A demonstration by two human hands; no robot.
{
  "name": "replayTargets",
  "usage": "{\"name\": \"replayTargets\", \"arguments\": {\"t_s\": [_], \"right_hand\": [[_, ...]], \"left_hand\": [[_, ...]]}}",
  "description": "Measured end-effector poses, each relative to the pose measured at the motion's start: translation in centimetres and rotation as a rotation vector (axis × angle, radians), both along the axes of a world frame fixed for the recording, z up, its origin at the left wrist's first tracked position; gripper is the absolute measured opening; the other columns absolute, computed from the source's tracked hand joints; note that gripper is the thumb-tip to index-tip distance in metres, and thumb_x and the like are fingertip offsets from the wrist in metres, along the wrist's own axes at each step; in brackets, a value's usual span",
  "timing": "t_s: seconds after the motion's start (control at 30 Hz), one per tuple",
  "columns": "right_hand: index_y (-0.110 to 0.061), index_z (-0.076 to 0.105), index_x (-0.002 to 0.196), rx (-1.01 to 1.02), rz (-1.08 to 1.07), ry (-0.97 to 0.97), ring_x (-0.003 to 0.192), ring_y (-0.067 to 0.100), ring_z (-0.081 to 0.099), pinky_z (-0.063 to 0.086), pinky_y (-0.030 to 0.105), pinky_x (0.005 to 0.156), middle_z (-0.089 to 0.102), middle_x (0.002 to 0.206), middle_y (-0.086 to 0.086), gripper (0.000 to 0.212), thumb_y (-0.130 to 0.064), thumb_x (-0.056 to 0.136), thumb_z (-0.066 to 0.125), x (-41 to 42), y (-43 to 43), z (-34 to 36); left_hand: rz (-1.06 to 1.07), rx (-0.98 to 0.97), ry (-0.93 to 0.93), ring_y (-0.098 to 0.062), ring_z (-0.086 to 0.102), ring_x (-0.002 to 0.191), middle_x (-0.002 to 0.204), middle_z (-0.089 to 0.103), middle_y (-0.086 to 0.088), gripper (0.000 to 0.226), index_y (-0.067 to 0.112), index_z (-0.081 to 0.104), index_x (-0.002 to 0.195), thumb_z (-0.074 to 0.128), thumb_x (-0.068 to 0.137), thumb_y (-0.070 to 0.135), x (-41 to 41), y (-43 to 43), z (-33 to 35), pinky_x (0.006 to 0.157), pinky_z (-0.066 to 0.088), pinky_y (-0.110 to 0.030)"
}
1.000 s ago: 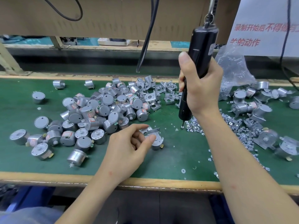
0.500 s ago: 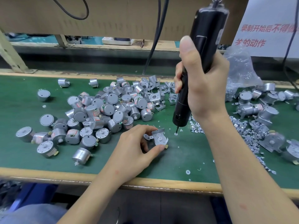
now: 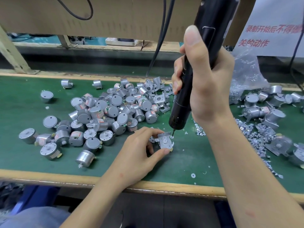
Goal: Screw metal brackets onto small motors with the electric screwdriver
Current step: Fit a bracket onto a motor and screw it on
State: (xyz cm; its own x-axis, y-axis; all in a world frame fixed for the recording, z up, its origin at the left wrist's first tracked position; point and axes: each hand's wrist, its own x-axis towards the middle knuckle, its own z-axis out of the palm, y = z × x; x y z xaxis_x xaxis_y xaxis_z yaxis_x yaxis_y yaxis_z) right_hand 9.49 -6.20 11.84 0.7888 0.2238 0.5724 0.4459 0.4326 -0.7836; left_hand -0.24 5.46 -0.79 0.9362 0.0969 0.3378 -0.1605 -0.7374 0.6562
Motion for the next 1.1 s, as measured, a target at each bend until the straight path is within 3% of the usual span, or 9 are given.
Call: {"name": "replayTargets", "arguments": {"t_s": [0.4,0.53,0.73,0.93,1.1], "right_hand": [[-0.003,0.053,0.081,0.023,-0.002,0.011,0.043,0.023,0.044,0.038,0.031,0.045,0.048,0.057,0.010,0.039,-0.039,0.087,0.066,-0.2,1.1,-0.5],[0.005,0.051,0.076,0.025,0.002,0.010,0.044,0.023,0.043,0.038,0.032,0.044,0.046,0.058,0.013,0.047,-0.038,0.088,0.066,-0.1,1.3,-0.8],[-0.011,0.053,0.073,0.013,-0.003,0.027,0.044,0.023,0.044,0.039,0.031,0.045,0.048,0.057,0.008,0.034,-0.040,0.088,0.066,-0.1,1.6,-1.1],[-0.004,0.042,0.070,0.001,-0.016,0.011,0.043,0.024,0.043,0.038,0.033,0.044,0.047,0.056,0.013,0.047,-0.039,0.089,0.066,0.1,1.8,-1.3],[-0.007,0.046,0.069,-0.020,-0.010,-0.008,0.042,0.025,0.044,0.039,0.033,0.044,0.047,0.055,0.011,0.042,-0.038,0.089,0.066,0.2,1.9,-1.3]], "left_hand": [[0.009,0.007,-0.005,-0.005,0.059,0.072,0.083,0.052,0.024,0.038,0.027,0.063,0.119,0.075,0.085,0.038,0.1,0.0,-0.1,0.067,0.034,-0.004],[0.011,0.004,-0.003,-0.006,0.059,0.072,0.082,0.051,0.024,0.038,0.027,0.063,0.118,0.074,0.085,0.039,0.0,0.0,-0.1,0.067,0.034,-0.004],[0.015,-0.003,0.007,-0.006,0.058,0.072,0.080,0.052,0.022,0.038,0.026,0.063,0.119,0.075,0.084,0.038,0.0,0.0,0.0,0.068,0.035,-0.006],[0.024,0.013,0.019,-0.004,0.057,0.073,0.077,0.051,0.023,0.038,0.026,0.062,0.118,0.074,0.085,0.038,0.0,-0.1,0.0,0.068,0.034,-0.005],[0.024,0.009,0.042,-0.005,0.058,0.073,0.084,0.057,0.029,0.042,0.030,0.058,0.120,0.075,0.083,0.040,0.0,-0.1,-0.1,0.067,0.036,-0.006]]}}
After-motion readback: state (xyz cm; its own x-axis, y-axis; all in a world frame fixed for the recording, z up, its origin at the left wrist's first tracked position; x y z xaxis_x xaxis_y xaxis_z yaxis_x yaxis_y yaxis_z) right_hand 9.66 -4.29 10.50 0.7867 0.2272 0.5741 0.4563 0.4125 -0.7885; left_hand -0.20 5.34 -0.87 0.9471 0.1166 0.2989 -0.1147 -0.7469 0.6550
